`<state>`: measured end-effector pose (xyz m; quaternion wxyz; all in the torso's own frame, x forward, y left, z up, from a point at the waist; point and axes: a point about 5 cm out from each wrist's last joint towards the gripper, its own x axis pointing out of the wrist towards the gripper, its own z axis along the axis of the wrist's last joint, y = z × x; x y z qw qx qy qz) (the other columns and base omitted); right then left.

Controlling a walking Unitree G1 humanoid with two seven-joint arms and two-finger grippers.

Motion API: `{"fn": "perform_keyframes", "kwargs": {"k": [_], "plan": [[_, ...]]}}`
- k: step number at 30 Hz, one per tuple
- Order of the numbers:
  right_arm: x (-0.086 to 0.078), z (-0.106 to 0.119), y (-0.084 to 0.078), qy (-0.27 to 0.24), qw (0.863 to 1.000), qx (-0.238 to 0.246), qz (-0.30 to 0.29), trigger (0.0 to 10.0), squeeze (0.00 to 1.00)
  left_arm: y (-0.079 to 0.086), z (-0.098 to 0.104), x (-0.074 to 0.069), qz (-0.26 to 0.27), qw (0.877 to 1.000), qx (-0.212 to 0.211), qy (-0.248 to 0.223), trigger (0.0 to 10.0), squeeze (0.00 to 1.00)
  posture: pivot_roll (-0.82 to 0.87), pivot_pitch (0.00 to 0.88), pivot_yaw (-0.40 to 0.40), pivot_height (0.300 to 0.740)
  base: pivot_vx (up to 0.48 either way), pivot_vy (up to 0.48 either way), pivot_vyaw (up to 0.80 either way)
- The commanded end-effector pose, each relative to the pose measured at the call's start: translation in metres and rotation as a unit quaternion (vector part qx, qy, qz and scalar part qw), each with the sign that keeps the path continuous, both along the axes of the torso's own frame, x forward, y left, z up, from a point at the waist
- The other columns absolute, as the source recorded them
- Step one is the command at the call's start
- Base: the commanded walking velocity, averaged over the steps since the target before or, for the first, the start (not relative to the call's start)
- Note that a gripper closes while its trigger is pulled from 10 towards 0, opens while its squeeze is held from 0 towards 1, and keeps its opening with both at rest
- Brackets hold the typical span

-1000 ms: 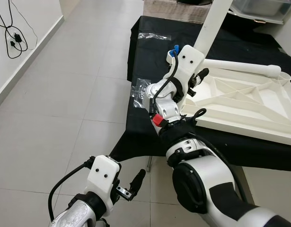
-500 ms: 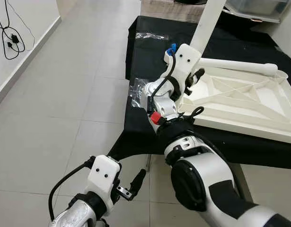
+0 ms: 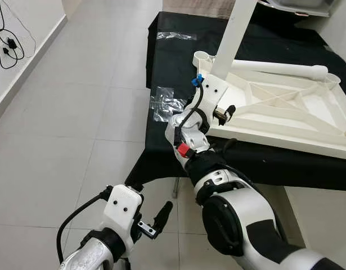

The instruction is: Building children table

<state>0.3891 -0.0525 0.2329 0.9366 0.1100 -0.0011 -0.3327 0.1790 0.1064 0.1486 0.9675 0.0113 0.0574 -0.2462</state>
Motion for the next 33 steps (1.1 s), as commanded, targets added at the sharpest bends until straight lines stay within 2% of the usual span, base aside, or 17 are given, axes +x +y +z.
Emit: {"fn": "perform_keyframes", "kwargs": {"k": [1,2,3,8,14,21,24,25,33], "plan": [[-0.001,-0.006,-0.003,-0.006,1.000,0.000,-0.002,10.0,0.86,-0.001,-0.005,-0.002,-0.006,1.000,0.002,0.009,10.0,0.00,0.18,0.170,-0.123,0.740,0.000,0.000,0.00],[-0.001,-0.006,-0.003,-0.006,1.000,0.000,-0.002,10.0,0.86,-0.001,-0.005,-0.002,-0.006,1.000,0.002,0.009,10.0,0.00,0.18,0.170,-0.123,0.740,0.000,0.000,0.00],[-0.002,-0.007,-0.003,-0.014,1.000,-0.007,0.005,10.0,0.00,-0.001,-0.005,-0.002,-0.006,1.000,0.001,0.009,10.0,0.00,0.17,0.164,-0.121,0.740,0.000,0.000,0.00],[-0.006,-0.014,-0.003,-0.027,0.998,0.006,0.049,10.0,0.00,-0.001,-0.006,-0.001,-0.007,1.000,0.000,0.010,10.0,0.00,0.17,0.160,-0.120,0.740,0.000,0.000,0.00],[-0.009,-0.017,-0.004,-0.034,0.997,0.001,0.074,10.0,0.00,-0.001,-0.006,-0.001,-0.006,1.000,-0.001,0.008,10.0,0.00,0.16,0.162,-0.121,0.740,0.000,0.000,0.00],[-0.013,-0.021,0.001,-0.043,0.989,0.007,0.143,10.0,0.00,-0.002,-0.006,0.001,-0.004,1.000,-0.002,0.007,10.0,0.00,0.16,0.166,-0.122,0.740,0.000,0.000,0.00],[-0.013,-0.021,0.001,-0.043,0.989,0.007,0.143,10.0,0.00,-0.002,-0.006,0.001,-0.004,1.000,-0.002,0.007,10.0,0.00,0.16,0.166,-0.122,0.740,0.000,0.000,0.00],[-0.015,-0.022,0.003,-0.048,0.984,0.015,0.170,10.0,0.00,-0.002,-0.006,0.001,-0.004,1.000,-0.003,0.007,10.0,0.00,0.16,0.164,-0.123,0.740,0.000,0.000,0.00],[-0.019,-0.022,0.007,-0.055,0.978,0.017,0.203,10.0,0.00,-0.002,-0.006,0.002,-0.004,1.000,-0.003,0.006,10.0,0.00,0.15,0.164,-0.124,0.740,0.000,0.000,0.00]]}}
